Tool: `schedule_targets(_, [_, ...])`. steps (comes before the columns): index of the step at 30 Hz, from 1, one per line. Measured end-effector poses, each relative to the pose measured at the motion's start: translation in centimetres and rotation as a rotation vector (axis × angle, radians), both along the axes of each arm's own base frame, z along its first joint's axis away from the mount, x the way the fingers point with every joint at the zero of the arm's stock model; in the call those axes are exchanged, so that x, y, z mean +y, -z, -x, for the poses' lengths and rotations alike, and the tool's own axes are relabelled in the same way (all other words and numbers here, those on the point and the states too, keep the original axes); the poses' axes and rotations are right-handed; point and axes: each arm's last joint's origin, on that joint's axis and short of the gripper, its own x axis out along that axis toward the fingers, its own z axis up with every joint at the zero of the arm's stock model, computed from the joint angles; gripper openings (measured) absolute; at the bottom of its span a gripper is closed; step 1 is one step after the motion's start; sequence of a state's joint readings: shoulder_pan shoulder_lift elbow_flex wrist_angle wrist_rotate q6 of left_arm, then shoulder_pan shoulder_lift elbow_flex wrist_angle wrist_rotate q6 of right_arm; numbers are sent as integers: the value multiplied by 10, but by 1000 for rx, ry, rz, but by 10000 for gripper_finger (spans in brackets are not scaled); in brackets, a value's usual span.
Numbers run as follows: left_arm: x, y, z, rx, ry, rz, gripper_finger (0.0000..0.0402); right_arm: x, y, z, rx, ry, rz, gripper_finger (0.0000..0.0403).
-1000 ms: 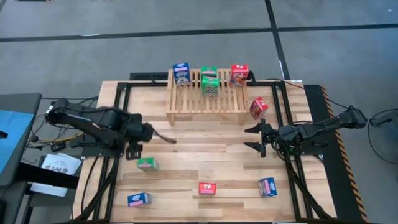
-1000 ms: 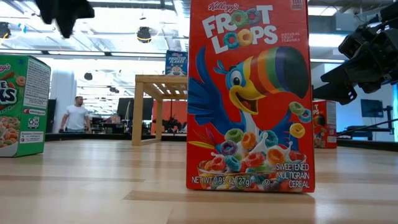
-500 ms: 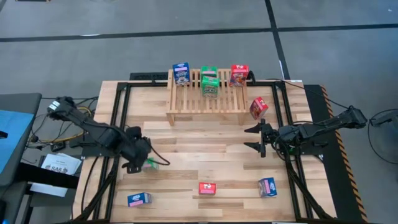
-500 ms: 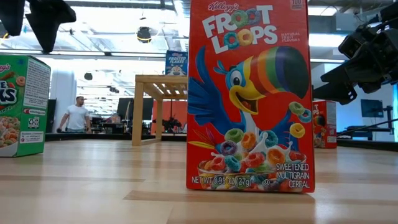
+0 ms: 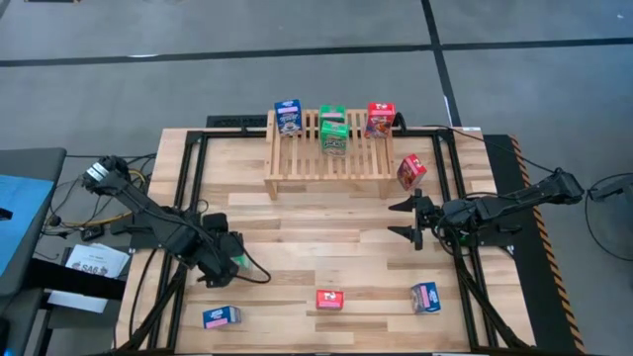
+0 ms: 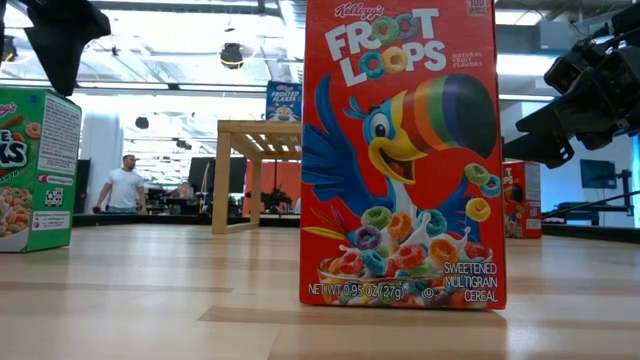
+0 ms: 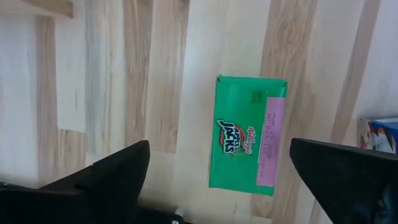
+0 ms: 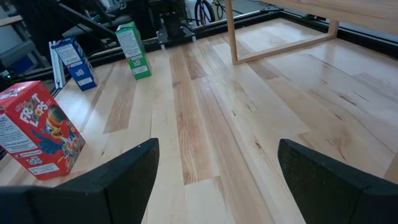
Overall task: Stack cereal on shelf
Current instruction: Put the green cereal box on the shelf aligned with the other green cereal box
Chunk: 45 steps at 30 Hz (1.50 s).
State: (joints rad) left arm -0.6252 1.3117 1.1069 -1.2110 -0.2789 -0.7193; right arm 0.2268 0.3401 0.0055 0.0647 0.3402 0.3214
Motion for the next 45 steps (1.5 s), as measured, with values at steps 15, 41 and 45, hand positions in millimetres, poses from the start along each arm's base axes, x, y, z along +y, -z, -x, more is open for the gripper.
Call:
schedule_targets(15, [-13, 19, -15, 14, 5, -62, 389, 0, 0, 0, 0, 1, -2, 354])
schedule_targets(41, [-22, 30, -25, 42, 72, -37, 197, 0, 0, 0, 0, 1, -2, 354])
schedule_targets(45, [-22, 30, -26, 40, 77, -36, 172, 0, 0, 0, 0, 0, 0, 354])
